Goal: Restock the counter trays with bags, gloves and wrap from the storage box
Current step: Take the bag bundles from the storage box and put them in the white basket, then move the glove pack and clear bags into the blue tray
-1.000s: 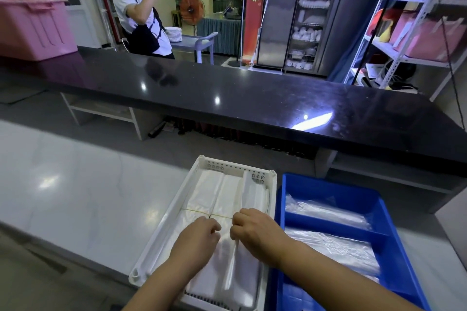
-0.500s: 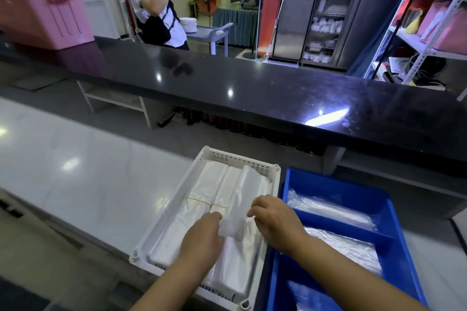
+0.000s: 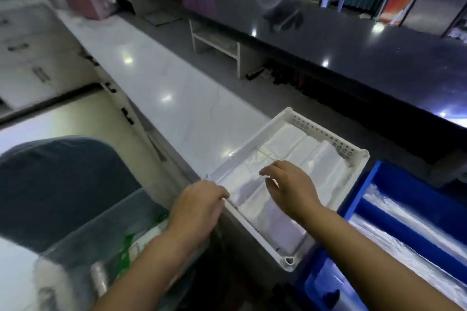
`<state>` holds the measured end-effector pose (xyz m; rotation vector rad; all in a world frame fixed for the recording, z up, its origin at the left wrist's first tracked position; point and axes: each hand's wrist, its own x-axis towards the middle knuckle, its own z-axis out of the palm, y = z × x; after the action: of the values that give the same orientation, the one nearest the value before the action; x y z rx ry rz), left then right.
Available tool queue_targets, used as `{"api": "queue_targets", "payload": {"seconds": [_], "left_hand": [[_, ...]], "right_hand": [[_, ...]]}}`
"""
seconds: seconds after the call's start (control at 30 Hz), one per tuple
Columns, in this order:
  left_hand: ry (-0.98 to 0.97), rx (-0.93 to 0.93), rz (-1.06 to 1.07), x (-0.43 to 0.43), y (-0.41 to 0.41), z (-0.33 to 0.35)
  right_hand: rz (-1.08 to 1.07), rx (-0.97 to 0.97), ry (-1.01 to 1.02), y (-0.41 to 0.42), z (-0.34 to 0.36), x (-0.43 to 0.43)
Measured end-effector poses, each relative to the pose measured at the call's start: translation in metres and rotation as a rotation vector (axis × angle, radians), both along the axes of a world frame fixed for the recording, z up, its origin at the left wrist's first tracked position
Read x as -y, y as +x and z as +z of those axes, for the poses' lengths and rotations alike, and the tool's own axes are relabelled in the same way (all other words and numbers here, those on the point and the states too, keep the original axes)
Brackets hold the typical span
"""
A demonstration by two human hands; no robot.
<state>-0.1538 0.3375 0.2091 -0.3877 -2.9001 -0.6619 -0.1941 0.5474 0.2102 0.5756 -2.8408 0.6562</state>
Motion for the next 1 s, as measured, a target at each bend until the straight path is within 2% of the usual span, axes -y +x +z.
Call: {"api": "queue_targets", "payload": {"seconds": [0.1,0.23,0.37,0.57,0.7,0.87,1.0], "left_hand": [[0.002,-0.069,0.095,0.057,0.017,0.011],[0.043,-0.016,0.317,0.133,0.041,-0.001],[0.05,0.053,0.412,0.198,0.069,-0.023],[0.038,0.211,0.507,0.308,0.113,-0.064],[-0.008,0.349,0.555,0.37,0.139,-0.101],[0.027,0.474,0.544,0.401,0.16,-0.136],[0.029,0.536,0.55,0.405,0.163,-0.162]], "right_hand": [[0.085,-0.018,-0.011,0.007,0.01,0.046],[0.236,-0.067,0.007,0.021,0.023,0.107],[0.289,-0.041,0.055,0.026,0.01,0.168],[0.259,0.152,0.031,0.05,-0.046,0.268],[0.217,0.354,0.104,0.067,-0.101,0.314],[0.04,0.604,0.163,0.074,-0.156,0.33],[0.057,0.674,0.267,0.065,-0.198,0.333]]}}
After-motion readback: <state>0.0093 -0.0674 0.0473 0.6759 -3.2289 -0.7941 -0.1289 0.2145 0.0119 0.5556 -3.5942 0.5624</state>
